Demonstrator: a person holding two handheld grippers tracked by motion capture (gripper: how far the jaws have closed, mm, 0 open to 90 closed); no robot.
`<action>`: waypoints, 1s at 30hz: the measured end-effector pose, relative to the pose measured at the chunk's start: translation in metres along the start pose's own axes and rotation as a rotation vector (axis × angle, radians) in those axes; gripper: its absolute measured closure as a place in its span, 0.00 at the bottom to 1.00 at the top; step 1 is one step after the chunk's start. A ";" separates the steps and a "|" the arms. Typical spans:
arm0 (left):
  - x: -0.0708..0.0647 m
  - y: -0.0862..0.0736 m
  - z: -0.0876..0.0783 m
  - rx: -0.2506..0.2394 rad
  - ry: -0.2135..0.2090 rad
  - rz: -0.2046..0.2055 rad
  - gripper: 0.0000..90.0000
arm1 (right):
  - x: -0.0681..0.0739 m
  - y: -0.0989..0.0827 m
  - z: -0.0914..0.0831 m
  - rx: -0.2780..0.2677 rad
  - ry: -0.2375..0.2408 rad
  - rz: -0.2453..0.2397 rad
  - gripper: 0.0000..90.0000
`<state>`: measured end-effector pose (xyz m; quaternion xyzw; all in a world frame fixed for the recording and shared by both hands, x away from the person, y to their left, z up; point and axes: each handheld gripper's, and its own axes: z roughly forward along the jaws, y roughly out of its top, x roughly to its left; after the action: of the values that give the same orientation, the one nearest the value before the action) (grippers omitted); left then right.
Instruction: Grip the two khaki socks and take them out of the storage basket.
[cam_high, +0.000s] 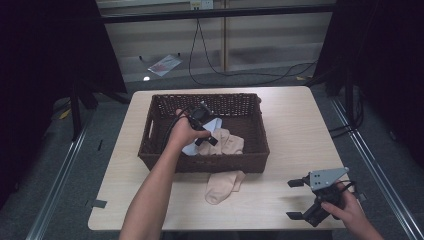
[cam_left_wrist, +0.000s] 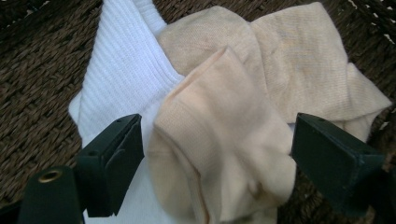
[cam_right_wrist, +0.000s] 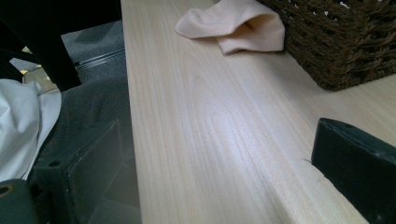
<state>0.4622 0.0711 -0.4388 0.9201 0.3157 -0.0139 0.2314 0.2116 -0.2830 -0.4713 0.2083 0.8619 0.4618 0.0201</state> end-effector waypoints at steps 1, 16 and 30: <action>0.000 0.000 0.001 0.008 -0.001 0.001 0.19 | 0.000 0.000 0.000 -0.002 -0.001 0.002 0.01; 0.005 -0.006 0.009 0.087 0.002 -0.075 0.90 | 0.000 0.000 -0.002 -0.003 -0.006 -0.002 0.01; -0.004 0.003 -0.048 0.039 -0.088 -0.087 0.92 | 0.000 0.000 -0.001 -0.003 -0.006 0.001 0.01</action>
<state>0.4547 0.0879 -0.3942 0.9083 0.3446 -0.0705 0.2263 0.2115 -0.2841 -0.4706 0.2098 0.8611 0.4626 0.0228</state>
